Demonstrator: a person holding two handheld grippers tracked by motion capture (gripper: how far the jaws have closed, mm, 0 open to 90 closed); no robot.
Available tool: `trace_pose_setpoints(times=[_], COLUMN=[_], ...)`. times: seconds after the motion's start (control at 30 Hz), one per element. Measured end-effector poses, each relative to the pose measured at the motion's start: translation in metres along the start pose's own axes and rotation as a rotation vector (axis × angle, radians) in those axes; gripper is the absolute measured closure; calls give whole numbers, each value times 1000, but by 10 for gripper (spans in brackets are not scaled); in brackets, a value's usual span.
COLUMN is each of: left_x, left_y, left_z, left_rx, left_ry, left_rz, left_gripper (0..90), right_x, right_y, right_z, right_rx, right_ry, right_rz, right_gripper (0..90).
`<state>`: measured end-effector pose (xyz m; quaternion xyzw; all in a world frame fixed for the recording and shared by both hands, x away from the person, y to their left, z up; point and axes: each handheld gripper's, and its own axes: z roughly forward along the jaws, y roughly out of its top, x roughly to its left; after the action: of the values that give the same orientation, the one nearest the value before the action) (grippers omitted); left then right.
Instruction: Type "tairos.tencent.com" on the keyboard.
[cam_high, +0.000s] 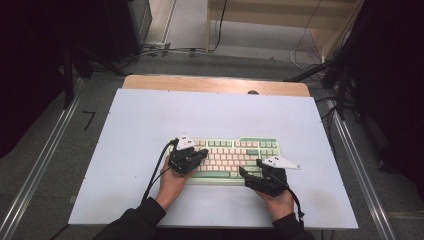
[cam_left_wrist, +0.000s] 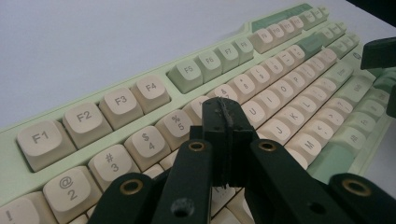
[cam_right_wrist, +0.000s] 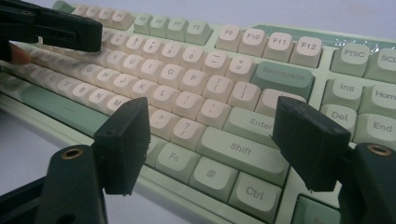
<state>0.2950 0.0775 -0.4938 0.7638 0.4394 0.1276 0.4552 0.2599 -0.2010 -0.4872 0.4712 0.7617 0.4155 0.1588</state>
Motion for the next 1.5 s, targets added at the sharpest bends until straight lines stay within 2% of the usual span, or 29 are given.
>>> trace_pose_setpoints(times=[0.83, 1.2, 1.27, 1.4, 1.5], left_x=[-4, -3, -4, -5, -7], left_y=[1, 2, 2, 3, 4], left_z=[2, 5, 4, 0, -4], left_rx=[33, 56, 54, 20, -3], left_ry=[12, 13, 12, -1, 1], left_rz=[23, 13, 12, 16, 20], left_gripper=[900, 900, 900, 900, 832], right_x=[1, 1, 1, 0, -1], right_y=[0, 0, 0, 0, 1], right_z=[-1, 0, 0, -1, 0], right_rx=[0, 1, 1, -1, -2], right_ry=[0, 0, 0, -2, -2], right_rz=[-1, -3, -2, 2, -1], right_gripper=[263, 265, 266, 267, 268])
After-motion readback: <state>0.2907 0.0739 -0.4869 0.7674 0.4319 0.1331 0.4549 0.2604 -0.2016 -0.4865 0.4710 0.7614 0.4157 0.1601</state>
